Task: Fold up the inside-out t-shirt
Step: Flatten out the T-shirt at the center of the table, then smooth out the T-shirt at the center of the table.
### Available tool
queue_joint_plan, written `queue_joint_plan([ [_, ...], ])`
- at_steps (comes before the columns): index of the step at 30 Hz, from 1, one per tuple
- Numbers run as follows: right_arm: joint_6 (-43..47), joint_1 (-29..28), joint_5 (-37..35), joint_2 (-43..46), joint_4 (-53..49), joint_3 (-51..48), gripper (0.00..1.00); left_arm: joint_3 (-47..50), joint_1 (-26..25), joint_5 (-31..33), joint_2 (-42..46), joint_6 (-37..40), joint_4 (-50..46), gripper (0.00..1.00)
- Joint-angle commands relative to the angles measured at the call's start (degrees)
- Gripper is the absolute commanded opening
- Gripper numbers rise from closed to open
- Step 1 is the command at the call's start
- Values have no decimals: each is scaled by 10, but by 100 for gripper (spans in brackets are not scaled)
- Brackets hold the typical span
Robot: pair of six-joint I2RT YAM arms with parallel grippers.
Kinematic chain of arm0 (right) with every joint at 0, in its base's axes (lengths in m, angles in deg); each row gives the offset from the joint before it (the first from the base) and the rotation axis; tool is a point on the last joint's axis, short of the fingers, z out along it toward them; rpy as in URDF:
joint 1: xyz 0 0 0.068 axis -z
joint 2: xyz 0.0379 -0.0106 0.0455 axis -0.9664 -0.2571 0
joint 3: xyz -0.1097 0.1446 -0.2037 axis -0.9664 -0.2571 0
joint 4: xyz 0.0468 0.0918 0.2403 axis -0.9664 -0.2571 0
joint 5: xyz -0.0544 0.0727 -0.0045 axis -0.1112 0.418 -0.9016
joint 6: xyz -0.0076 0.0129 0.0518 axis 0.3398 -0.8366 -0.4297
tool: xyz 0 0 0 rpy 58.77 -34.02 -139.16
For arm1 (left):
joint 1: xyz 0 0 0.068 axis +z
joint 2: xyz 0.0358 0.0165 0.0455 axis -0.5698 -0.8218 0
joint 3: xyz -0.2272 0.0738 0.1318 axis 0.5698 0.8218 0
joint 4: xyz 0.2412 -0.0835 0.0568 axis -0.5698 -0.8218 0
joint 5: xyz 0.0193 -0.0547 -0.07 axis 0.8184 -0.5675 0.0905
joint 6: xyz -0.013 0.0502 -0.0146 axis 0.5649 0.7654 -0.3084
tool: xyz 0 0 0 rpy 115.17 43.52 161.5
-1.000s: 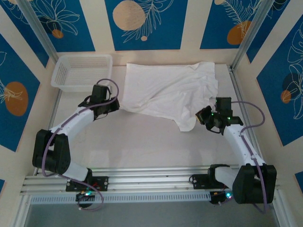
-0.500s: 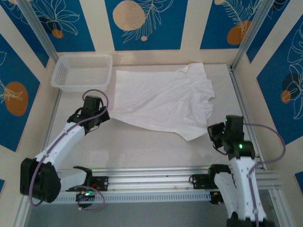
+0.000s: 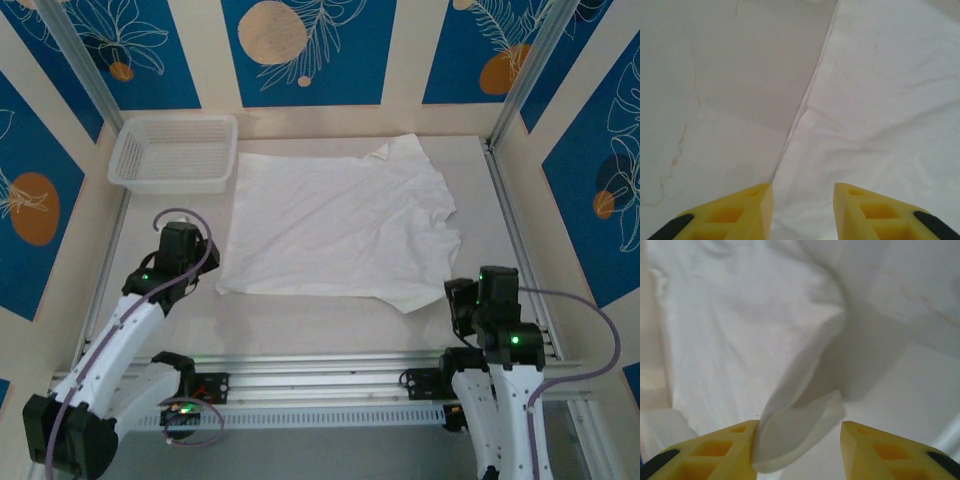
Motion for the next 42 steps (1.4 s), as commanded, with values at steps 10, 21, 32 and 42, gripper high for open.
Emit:
queue_joint_plan([
  [10,163,26,126,-243,161,4,8,-132,-93,-151,-261,51,128,27],
  [21,131,43,159,-138,112,-16,41,-289,-365,-437,-530,193,307,55],
  [32,117,46,165,-135,88,11,41,-474,-404,-468,-756,212,351,69],
  [42,149,156,200,-164,78,71,45,-448,-405,-421,-747,286,242,0],
])
